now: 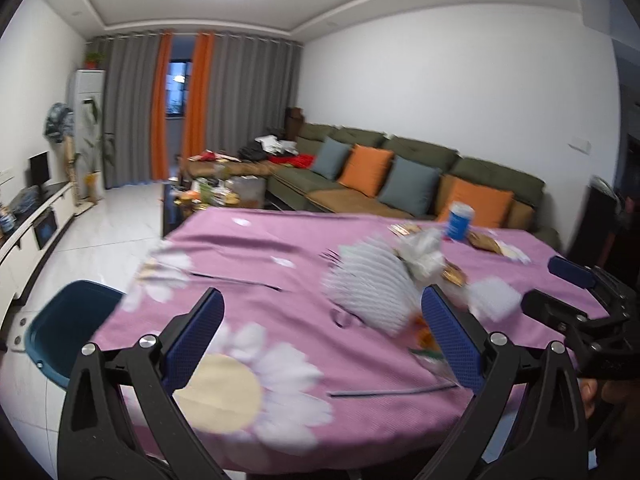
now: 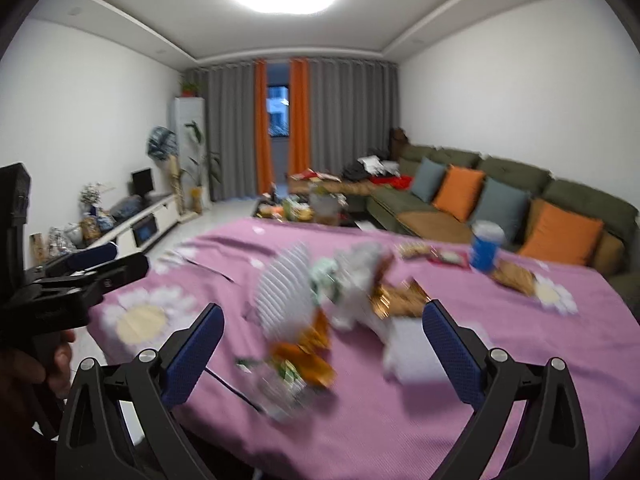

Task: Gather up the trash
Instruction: 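Move both grippers back over the table trash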

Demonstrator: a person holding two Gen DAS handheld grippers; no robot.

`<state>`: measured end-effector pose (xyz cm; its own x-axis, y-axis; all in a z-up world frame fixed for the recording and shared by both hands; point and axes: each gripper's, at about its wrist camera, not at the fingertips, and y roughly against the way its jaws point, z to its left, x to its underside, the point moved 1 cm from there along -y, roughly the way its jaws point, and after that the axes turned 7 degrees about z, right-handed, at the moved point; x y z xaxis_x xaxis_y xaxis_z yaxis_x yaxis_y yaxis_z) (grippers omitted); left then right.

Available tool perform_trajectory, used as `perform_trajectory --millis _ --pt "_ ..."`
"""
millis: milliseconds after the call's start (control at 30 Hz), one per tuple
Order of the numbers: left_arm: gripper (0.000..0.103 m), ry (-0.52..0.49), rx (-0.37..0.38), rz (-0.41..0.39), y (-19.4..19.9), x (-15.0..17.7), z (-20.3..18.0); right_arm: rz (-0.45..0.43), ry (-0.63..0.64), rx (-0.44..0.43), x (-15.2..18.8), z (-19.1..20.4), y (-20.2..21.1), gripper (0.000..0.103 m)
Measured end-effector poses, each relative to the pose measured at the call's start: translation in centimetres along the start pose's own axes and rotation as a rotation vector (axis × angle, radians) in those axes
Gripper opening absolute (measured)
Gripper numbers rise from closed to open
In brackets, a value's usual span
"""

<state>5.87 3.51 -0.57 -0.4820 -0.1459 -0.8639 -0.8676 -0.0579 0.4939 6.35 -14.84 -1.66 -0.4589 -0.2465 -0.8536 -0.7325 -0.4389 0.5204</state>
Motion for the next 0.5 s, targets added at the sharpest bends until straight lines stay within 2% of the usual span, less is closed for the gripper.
perform_trajectory --millis 267,500 --pt "0.097 -0.097 0.1 0.068 -2.0 1.7 -3.8 0.058 -0.074 0.044 2.4 -2.6 -0.4 0.093" --pt "0.097 -0.172 0.175 0.139 -4.8 2.8 -6.5 0.11 -0.12 0.082 3.2 -4.6 -1.7 0.09"
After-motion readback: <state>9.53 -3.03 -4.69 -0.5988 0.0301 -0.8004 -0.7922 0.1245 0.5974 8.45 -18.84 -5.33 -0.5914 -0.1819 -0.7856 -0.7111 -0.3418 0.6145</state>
